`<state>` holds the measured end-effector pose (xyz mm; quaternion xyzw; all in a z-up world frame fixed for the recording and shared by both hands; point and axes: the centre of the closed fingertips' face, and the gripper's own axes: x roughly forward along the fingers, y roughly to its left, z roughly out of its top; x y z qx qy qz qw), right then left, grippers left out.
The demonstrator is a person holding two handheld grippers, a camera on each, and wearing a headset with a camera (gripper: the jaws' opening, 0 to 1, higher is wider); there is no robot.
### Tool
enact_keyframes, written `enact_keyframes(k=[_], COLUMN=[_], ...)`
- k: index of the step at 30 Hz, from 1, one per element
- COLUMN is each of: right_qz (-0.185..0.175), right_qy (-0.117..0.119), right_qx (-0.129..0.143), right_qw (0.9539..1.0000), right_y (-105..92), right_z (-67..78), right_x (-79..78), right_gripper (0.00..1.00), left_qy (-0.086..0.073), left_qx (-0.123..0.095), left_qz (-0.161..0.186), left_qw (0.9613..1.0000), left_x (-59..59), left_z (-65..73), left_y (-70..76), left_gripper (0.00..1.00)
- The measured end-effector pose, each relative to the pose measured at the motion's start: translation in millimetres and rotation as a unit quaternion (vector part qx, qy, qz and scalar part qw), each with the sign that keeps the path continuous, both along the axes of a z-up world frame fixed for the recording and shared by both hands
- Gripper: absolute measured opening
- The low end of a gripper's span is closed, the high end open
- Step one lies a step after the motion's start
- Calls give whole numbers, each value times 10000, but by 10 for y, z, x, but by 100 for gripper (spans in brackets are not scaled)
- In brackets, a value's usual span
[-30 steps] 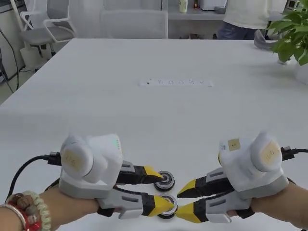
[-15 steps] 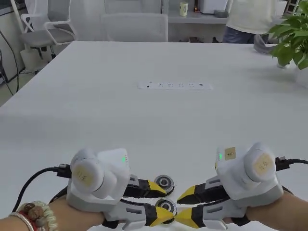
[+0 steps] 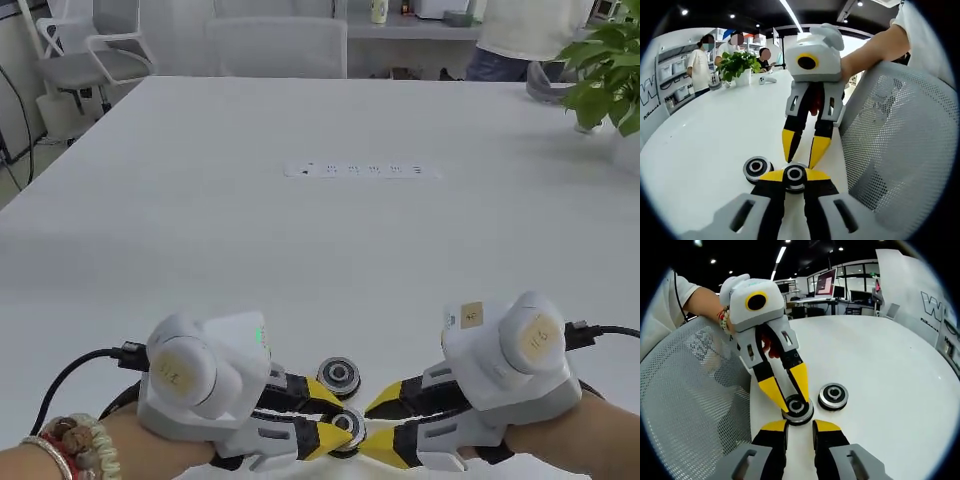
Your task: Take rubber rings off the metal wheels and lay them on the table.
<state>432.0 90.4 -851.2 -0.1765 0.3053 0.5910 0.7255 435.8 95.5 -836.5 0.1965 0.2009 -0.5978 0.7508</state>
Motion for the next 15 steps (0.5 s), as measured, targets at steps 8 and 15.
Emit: enact_keyframes(k=[8, 15], right_qz=[73, 83], right_qy=[-10, -36], right_qx=[0, 1], right_qw=[10000, 10000], right_y=[49, 58], right_z=[-27, -19], right_x=[-21, -14], right_gripper=[20, 19], left_qy=[-2, 1], left_qx=[-99, -146], left_qz=[-24, -1], left_qw=[9999, 9999], left_x=[9, 8], left_z=[6, 7], left_y=[15, 10], left_gripper=[8, 8])
